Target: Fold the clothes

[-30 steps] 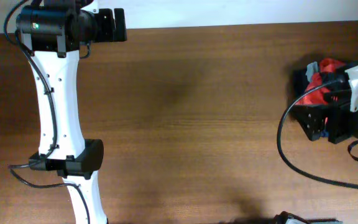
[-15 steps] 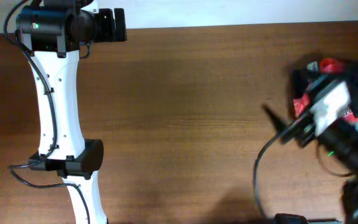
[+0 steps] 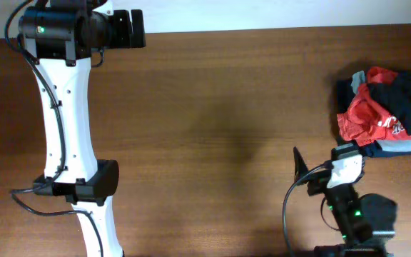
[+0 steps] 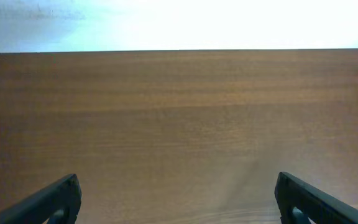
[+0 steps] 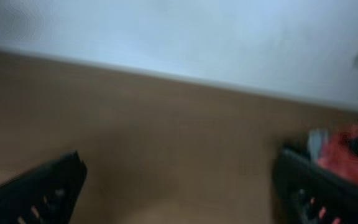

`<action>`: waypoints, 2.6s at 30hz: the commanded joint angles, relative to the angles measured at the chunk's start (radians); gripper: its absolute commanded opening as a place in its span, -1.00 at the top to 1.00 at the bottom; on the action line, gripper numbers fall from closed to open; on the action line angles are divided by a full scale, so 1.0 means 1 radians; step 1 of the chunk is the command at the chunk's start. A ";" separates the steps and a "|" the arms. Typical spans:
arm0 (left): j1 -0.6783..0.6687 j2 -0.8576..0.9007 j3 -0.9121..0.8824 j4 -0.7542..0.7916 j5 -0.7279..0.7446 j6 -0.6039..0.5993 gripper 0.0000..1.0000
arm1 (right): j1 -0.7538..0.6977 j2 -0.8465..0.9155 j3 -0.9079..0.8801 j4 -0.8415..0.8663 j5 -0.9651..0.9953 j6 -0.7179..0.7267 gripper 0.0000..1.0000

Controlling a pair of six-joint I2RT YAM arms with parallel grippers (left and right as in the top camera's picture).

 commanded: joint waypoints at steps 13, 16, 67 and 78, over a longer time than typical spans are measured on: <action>0.005 -0.006 0.008 0.002 0.010 0.012 -0.98 | 0.008 -0.204 -0.305 0.076 0.165 0.091 -0.97; 0.005 -0.006 0.008 0.002 0.010 0.012 -0.99 | 0.001 -0.251 -0.339 0.076 0.187 0.131 -0.97; 0.014 -0.155 0.193 -0.076 -0.193 0.013 -0.98 | -0.016 -0.286 -0.345 0.090 0.202 0.130 -0.97; 0.013 -0.203 0.216 -0.074 -0.193 0.023 -0.98 | -0.016 -0.286 -0.345 0.090 0.202 0.130 -0.97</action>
